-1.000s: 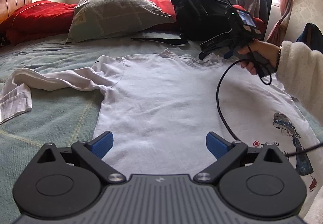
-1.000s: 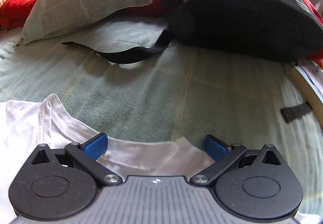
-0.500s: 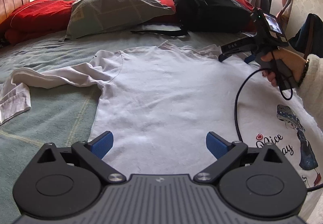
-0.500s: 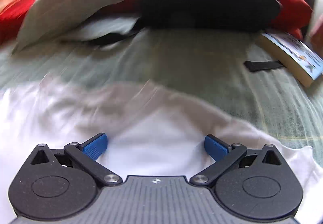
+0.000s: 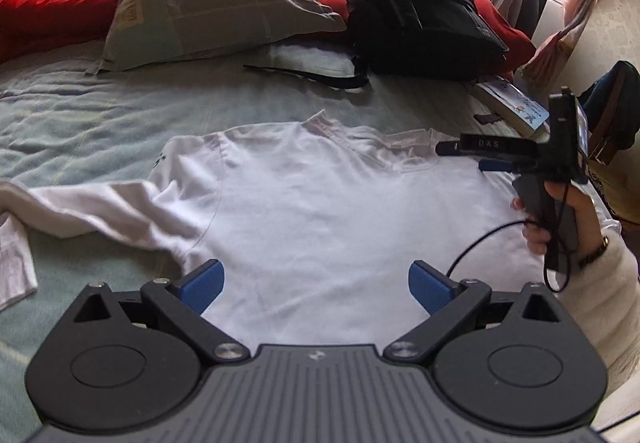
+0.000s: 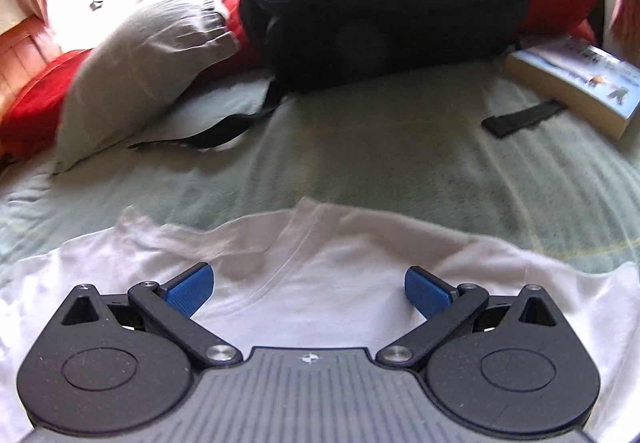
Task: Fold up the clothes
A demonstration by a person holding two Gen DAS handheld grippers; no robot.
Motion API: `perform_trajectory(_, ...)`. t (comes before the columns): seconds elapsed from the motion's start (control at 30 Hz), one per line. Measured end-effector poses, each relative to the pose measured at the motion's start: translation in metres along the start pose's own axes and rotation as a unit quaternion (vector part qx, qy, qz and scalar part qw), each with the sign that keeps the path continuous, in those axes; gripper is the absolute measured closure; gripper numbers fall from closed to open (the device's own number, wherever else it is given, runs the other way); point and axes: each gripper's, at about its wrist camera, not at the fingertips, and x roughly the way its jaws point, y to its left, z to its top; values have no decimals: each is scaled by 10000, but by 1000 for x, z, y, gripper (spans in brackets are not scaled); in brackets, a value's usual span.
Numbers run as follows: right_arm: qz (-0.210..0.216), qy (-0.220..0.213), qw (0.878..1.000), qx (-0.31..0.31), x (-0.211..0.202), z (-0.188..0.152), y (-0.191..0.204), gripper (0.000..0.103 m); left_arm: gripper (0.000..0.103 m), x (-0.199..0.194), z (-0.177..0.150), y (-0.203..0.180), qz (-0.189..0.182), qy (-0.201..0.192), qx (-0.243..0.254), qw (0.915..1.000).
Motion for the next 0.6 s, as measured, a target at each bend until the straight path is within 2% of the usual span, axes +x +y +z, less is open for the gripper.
perform_trajectory(0.13, 295, 383, 9981, -382, -14, 4, 4, 0, 4, 59, 46, -16, -229, 179, -192, 9994)
perform_trajectory(0.27, 853, 314, 9952, -362, -33, 8, -7, 0, 4, 119, 73, -18, -181, 249, -395, 9987)
perform_trajectory(0.33, 1048, 282, 9940, -128, -36, 9, -18, 0, 4, 143, 78, -12, -214, 375, -535, 9976)
perform_trajectory(0.47, 1231, 604, 9898, 395, -21, 11, -35, 0, 4, 171, 84, 4, 168, 390, -704, 9966)
perform_trajectory(0.6, 1200, 685, 9896, 397, -16, 8, -31, 0, 4, 179, 96, 13, 501, 297, -616, 9964)
